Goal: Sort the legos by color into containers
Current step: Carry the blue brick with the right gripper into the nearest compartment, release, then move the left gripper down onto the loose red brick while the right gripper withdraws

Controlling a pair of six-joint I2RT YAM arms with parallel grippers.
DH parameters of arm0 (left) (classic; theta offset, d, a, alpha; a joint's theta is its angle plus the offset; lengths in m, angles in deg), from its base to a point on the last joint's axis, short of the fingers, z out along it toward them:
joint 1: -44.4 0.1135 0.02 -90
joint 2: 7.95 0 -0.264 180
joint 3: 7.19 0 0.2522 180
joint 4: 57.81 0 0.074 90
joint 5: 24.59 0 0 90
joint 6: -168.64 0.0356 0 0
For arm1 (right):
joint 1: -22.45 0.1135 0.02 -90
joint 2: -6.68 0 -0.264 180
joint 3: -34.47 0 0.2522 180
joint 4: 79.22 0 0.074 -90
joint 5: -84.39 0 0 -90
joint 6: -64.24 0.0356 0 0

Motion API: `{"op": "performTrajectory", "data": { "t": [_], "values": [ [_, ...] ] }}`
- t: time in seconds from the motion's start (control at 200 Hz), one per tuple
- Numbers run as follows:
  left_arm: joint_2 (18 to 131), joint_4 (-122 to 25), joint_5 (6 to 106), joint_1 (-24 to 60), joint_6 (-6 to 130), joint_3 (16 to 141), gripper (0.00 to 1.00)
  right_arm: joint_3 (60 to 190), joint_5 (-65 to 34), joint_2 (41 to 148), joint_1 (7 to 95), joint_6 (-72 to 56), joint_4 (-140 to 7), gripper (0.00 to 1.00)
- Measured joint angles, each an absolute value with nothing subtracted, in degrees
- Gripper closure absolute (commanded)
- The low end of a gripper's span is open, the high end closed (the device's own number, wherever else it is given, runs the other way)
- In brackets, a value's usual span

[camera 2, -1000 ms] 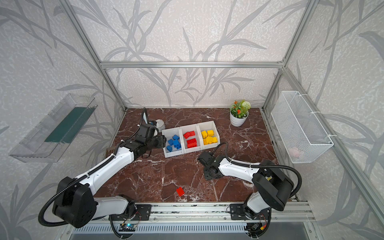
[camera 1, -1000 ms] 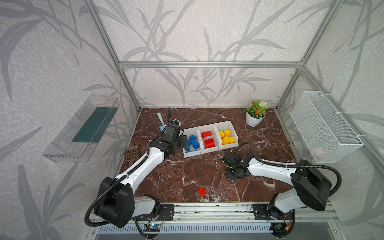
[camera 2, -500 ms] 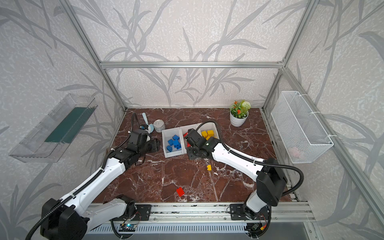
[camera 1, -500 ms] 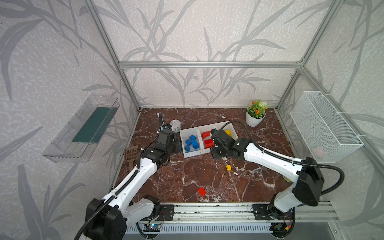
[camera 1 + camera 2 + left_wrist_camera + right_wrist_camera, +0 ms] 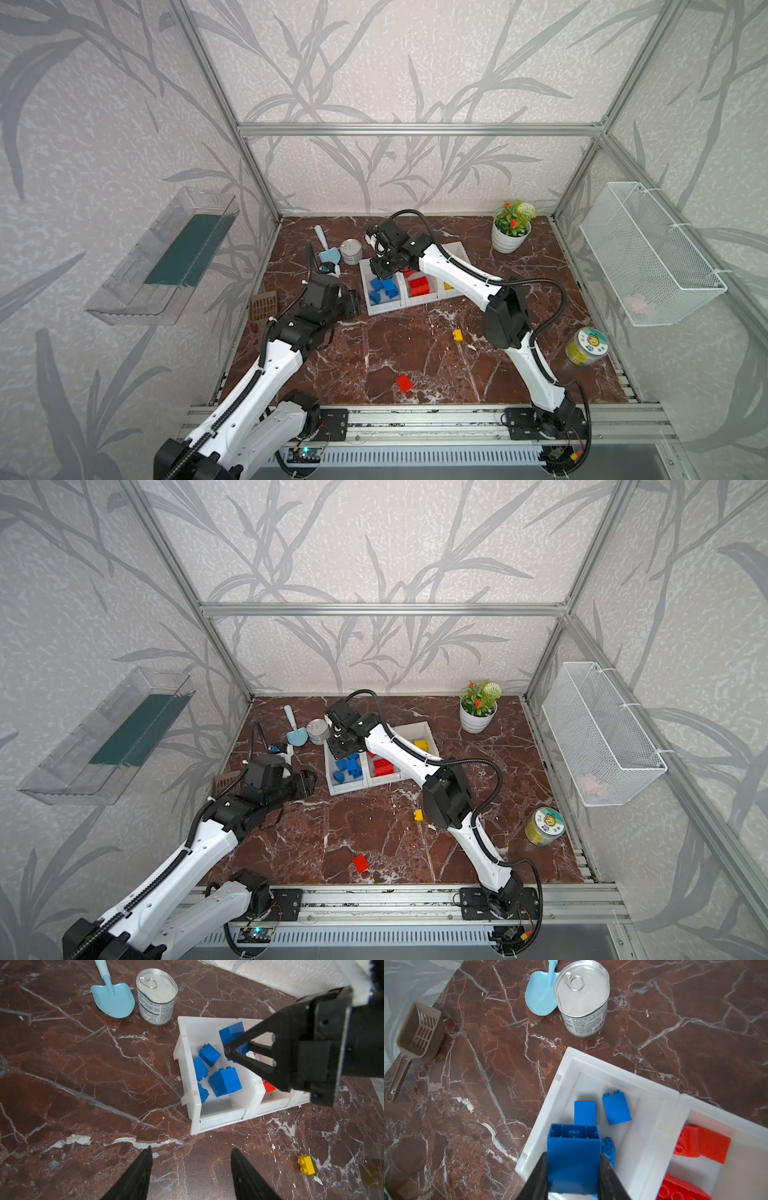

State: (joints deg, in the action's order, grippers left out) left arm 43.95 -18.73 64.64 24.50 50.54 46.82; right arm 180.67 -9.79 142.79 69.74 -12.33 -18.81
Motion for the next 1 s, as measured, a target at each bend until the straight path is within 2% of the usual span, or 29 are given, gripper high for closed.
{"op": "performTrajectory", "data": {
  "t": [0.13, 0.21, 0.58, 0.775, 1.0],
  "values": [
    [43.82, -18.6, 63.79, 24.5, 50.04, 45.92, 0.37, 183.03, -10.36, 144.34, 69.63, -12.55, -15.66, 0.52],
    [43.8, -18.51, 63.55, 24.48, 49.86, 45.51, 0.37, 183.54, -10.56, 144.34, 69.63, -12.59, -14.46, 0.46],
    [43.93, -18.11, 61.8, 24.32, 49.45, 45.4, 0.37, 181.48, -10.58, 142.88, 69.06, -13.38, -13.87, 0.43],
    [45.15, -15.84, 61.56, 21.55, 49.78, 45.75, 0.37, 160.43, -10.69, 128.43, 67.88, -12.2, -21.67, 0.43],
    [50.46, -10.64, 64.16, 10.16, 50.58, 48.96, 0.35, 132.09, -9.86, 104.72, 64.65, -9.33, -33.76, 0.42]
  ]
}}
